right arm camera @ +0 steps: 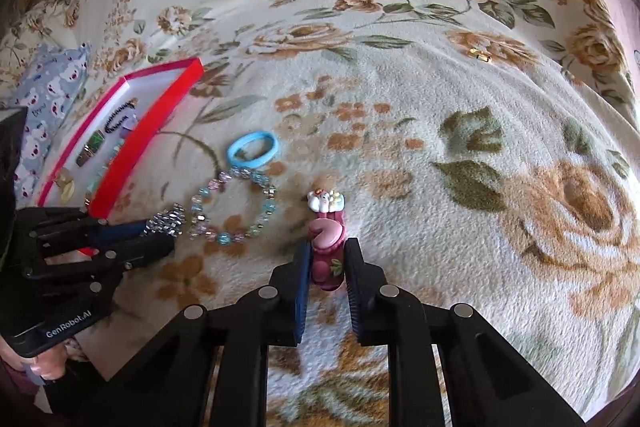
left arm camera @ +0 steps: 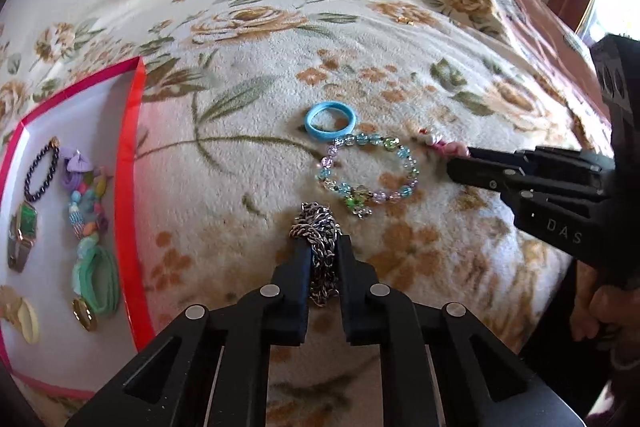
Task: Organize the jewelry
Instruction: 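Grasp the silver chain with the left gripper while the right gripper grasps the pink hair clip, then carry the silver chain and pink hair clip into the red box and open both grippers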
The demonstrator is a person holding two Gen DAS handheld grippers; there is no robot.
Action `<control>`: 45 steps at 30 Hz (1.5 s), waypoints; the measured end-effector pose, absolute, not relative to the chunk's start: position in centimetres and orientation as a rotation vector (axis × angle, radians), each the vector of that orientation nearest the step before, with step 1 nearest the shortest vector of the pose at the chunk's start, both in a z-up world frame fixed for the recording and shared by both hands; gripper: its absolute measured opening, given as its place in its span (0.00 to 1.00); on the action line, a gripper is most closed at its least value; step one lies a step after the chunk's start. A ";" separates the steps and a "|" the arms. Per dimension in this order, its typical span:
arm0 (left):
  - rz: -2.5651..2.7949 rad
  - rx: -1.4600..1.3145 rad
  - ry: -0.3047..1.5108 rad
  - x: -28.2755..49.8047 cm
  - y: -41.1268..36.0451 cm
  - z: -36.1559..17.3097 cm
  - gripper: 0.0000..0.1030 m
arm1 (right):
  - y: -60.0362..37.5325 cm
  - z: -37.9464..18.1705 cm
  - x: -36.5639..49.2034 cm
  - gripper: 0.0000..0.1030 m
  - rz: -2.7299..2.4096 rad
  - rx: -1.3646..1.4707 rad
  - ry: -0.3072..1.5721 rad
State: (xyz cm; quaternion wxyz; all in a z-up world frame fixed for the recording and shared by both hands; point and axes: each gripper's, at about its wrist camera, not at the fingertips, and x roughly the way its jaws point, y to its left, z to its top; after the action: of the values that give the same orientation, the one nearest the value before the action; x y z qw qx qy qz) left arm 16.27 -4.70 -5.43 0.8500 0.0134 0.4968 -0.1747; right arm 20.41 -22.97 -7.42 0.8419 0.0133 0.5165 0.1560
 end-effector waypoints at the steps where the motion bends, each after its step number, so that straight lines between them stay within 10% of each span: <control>1: -0.372 0.007 1.046 16.1 -4.3 -5.3 0.10 | -23.0 -7.1 20.2 0.16 0.333 0.043 1.081; 45: -0.179 -0.292 0.839 6.0 12.4 3.8 0.10 | -11.2 -0.4 17.2 0.16 0.658 0.141 0.951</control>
State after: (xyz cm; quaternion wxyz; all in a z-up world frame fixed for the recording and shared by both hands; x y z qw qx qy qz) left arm 6.01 12.36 3.85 0.8991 -0.1410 0.4054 -0.0867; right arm 17.18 -11.22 -0.42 0.8350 0.0665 0.4492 0.3106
